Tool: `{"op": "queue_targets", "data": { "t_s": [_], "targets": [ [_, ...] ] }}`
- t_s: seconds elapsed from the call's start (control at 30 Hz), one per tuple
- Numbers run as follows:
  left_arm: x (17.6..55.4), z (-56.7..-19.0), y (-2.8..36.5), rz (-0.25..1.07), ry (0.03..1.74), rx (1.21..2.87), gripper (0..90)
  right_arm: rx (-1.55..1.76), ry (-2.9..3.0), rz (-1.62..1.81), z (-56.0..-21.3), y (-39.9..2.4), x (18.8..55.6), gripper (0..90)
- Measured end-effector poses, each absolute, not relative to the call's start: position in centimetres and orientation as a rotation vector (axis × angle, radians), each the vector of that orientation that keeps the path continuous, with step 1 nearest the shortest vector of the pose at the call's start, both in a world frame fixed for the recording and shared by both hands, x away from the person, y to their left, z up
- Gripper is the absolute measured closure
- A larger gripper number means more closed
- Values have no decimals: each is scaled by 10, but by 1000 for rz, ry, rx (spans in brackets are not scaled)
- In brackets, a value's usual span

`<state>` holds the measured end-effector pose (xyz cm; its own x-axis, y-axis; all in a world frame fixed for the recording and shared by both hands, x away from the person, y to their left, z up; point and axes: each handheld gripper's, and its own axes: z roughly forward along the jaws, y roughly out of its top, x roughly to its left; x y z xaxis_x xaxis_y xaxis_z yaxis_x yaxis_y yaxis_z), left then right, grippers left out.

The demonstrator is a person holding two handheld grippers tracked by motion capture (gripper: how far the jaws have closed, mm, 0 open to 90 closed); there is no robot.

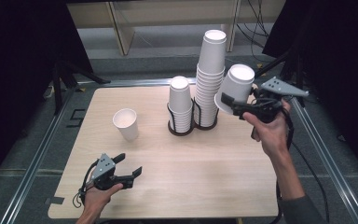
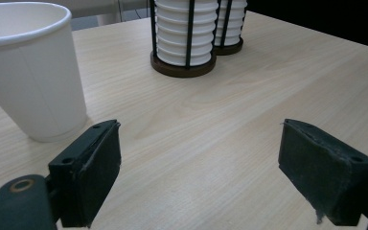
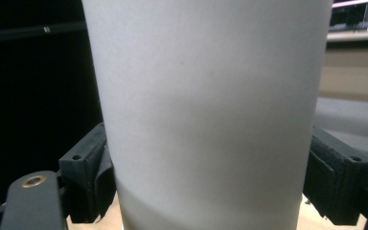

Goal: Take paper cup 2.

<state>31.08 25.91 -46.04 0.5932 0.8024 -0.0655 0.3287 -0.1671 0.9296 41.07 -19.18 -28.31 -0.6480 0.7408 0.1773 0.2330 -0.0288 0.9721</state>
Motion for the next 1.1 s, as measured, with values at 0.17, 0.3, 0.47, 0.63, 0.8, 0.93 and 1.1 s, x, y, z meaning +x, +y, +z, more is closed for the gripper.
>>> {"op": "queue_targets", "data": {
  "t_s": [0.17, 0.3, 0.47, 0.63, 0.8, 0.93, 1.1],
  "targets": [
    [311, -461, 261, 554, 940, 1751, 143, 1032, 1911, 1729, -321, -183, 410, 178],
    [313, -463, 259, 546, 922, 1736, 143, 1043, 1972, 1725, -348, -171, 411, 178],
    [312, -461, 261, 567, 931, 1746, 143, 1042, 2023, 1728, -367, -158, 415, 178],
    [312, -461, 261, 573, 937, 1743, 143, 1016, 2059, 1737, -378, -146, 414, 178],
    [312, -464, 256, 563, 903, 1741, 143, 985, 2104, 1756, -387, -135, 410, 178],
    [310, -464, 250, 536, 869, 1746, 143, 972, 2136, 1790, -394, -123, 407, 177],
    [308, -464, 245, 497, 807, 1753, 143, 923, 2193, 1820, -399, -107, 401, 177]
  ]
}}
